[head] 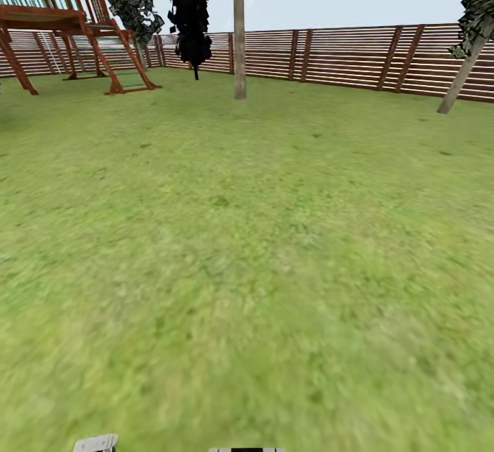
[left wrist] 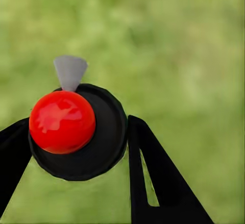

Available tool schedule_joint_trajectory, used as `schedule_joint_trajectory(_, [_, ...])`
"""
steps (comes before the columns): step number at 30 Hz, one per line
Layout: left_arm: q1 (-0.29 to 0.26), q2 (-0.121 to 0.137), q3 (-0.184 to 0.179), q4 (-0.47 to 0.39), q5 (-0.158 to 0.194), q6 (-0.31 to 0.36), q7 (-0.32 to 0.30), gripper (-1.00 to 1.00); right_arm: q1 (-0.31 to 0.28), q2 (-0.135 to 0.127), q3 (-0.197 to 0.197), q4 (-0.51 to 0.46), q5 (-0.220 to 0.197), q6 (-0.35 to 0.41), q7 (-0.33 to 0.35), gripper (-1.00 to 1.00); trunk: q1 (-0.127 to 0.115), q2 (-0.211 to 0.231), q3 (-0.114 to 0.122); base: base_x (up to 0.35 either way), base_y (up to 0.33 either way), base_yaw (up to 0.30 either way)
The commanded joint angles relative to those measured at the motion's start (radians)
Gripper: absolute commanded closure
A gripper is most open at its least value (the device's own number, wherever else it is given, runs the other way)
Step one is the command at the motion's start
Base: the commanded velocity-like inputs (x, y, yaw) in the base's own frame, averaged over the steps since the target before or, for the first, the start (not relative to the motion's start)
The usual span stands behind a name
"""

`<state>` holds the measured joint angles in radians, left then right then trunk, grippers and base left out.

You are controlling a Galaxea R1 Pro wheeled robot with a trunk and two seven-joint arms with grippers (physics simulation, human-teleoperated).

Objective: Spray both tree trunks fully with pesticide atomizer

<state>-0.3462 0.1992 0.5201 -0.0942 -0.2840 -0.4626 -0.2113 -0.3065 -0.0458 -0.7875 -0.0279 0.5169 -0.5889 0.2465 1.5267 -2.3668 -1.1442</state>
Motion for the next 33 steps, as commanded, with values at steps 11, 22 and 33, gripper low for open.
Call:
schedule_joint_trajectory(11, [0.000, 0.002, 0.030, 0.001, -0.006, -0.002, -0.006, 1.00, 0.000, -0.001, -0.009, -0.001, 0.003, -0.002, 0.007, -1.00, 0.000, 0.000, -0.001, 0.337, 0.000, 0.000])
schedule_joint_trajectory(22, [0.000, 0.000, 0.031, 0.001, -0.007, -0.002, -0.005, 1.00, 0.000, 0.000, -0.009, 0.000, 0.003, -0.002, 0.007, -1.00, 0.000, 0.000, -0.001, 0.338, 0.000, 0.000])
schedule_joint_trajectory(33, [0.000, -0.001, 0.031, 0.001, -0.007, -0.002, -0.005, 1.00, 0.000, 0.000, -0.009, 0.000, 0.003, -0.002, 0.007, -1.00, 0.000, 0.000, -0.001, 0.338, 0.000, 0.000])
